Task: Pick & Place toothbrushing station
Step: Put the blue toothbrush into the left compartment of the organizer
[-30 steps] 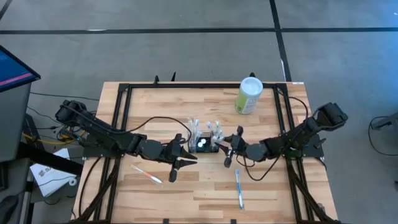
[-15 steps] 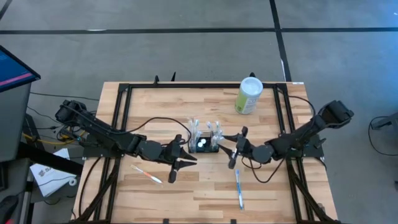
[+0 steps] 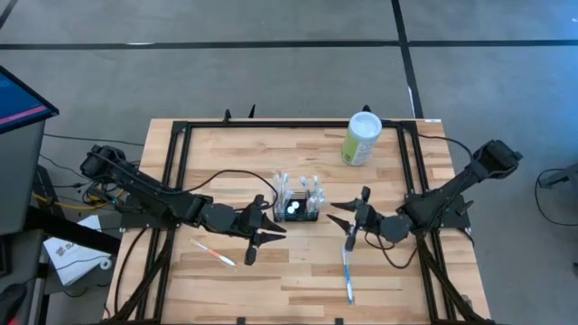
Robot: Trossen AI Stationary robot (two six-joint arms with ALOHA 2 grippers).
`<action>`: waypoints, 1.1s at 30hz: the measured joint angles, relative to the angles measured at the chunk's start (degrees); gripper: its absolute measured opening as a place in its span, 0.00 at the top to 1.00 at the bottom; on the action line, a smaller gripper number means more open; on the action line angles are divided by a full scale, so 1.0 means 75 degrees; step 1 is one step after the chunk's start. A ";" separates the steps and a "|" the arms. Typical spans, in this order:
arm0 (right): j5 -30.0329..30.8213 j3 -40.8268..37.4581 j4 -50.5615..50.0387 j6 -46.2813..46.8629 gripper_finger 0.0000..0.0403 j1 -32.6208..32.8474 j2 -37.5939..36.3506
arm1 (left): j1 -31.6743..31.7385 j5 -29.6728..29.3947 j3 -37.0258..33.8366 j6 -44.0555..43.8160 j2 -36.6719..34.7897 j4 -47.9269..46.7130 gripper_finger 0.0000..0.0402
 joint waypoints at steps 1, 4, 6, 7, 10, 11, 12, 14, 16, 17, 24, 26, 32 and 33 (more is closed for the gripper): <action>0.0000 0.0000 -0.0171 0.0080 0.63 0.0082 -0.0109 | 0.0000 0.0000 0.0000 0.0000 0.0000 0.0000 0.85; -0.0006 0.0000 -0.0711 0.0388 0.65 0.0385 -0.0383 | 0.0000 0.0000 0.0000 0.0000 0.0002 0.0003 0.85; -0.0006 0.0000 -0.0972 0.0523 0.66 0.0590 -0.0518 | 0.0000 0.0000 0.0000 -0.0034 0.0002 0.0000 0.85; -0.0009 0.0000 -0.1076 0.0625 0.67 0.0696 -0.0572 | 0.0000 0.0000 0.0000 -0.0047 0.0001 0.0000 0.85; -0.0240 0.0000 -0.1369 0.1063 0.69 0.0985 -0.0742 | 0.0000 0.0000 0.0000 -0.0050 0.0002 0.0003 0.85; -0.0381 0.0000 -0.1466 0.1226 0.70 0.1065 -0.0788 | 0.0000 0.0000 0.0000 -0.0050 0.0002 0.0006 0.85; -0.0506 0.0000 -0.1567 0.1413 0.70 0.1140 -0.0828 | 0.0001 0.0000 0.0000 -0.0050 0.0001 0.0006 0.85; -0.0710 0.0000 -0.1752 0.1832 0.71 0.1263 -0.0854 | 0.0012 0.0000 0.0000 -0.0050 0.0002 0.0006 0.85; -0.0907 0.0000 -0.2042 0.2320 0.71 0.1355 -0.0851 | 0.0012 0.0000 0.0000 -0.0050 0.0002 0.0006 0.85; -0.1045 0.0000 -0.2186 0.2620 0.71 0.1384 -0.0851 | 0.0012 0.0000 0.0000 -0.0050 0.0002 0.0006 0.85; -0.2123 0.0000 -0.3146 0.4586 0.71 0.1416 -0.0811 | 0.0012 0.0000 0.0000 -0.0052 0.0002 0.0046 0.85; -0.2347 0.0000 -0.3388 0.4952 0.71 0.1416 -0.0811 | 0.0012 0.0000 0.0000 -0.0052 0.0002 0.0052 0.85; -0.2732 0.0000 -0.4283 0.6337 0.71 0.1416 -0.0811 | 0.0012 0.0000 0.0000 -0.0052 0.0002 0.0052 0.85; -0.2786 0.0000 -0.4394 0.6485 0.71 0.1411 -0.0808 | 0.0012 0.0000 0.0000 -0.0052 0.0002 0.0052 0.85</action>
